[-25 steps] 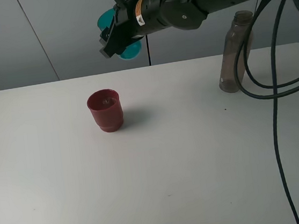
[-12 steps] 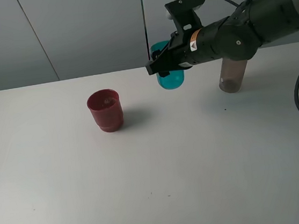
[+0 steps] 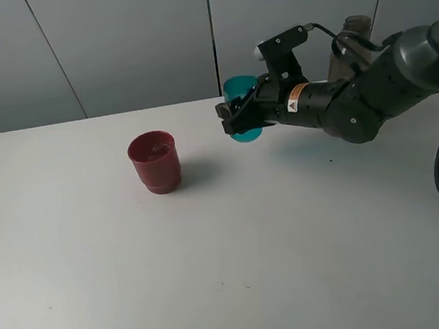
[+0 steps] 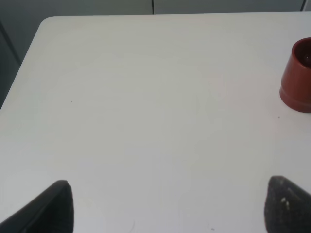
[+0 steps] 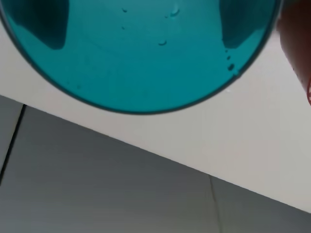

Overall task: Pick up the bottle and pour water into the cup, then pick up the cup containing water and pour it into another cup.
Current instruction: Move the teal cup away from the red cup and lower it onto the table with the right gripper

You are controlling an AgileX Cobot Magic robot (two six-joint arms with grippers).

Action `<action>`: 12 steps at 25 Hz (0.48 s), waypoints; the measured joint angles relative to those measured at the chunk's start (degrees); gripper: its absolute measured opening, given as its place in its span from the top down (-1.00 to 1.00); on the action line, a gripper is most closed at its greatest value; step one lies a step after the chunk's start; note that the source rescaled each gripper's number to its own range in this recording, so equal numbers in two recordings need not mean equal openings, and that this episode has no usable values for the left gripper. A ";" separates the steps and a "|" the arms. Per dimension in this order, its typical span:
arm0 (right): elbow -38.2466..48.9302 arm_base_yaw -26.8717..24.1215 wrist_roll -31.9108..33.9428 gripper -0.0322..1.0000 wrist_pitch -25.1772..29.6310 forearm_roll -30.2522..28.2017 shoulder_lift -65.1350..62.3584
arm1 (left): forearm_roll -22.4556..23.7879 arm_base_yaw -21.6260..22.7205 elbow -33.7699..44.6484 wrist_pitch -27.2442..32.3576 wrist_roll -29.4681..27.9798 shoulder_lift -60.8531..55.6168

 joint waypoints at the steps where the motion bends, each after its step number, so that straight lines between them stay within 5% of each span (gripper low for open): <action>1: 0.00 0.00 -1.04 0.85 -1.06 0.08 1.36 | 0.00 0.00 0.00 0.00 0.00 0.00; 12: 0.00 -0.43 -12.08 0.85 -4.55 0.01 7.71 | 0.00 0.00 0.00 0.00 0.00 0.00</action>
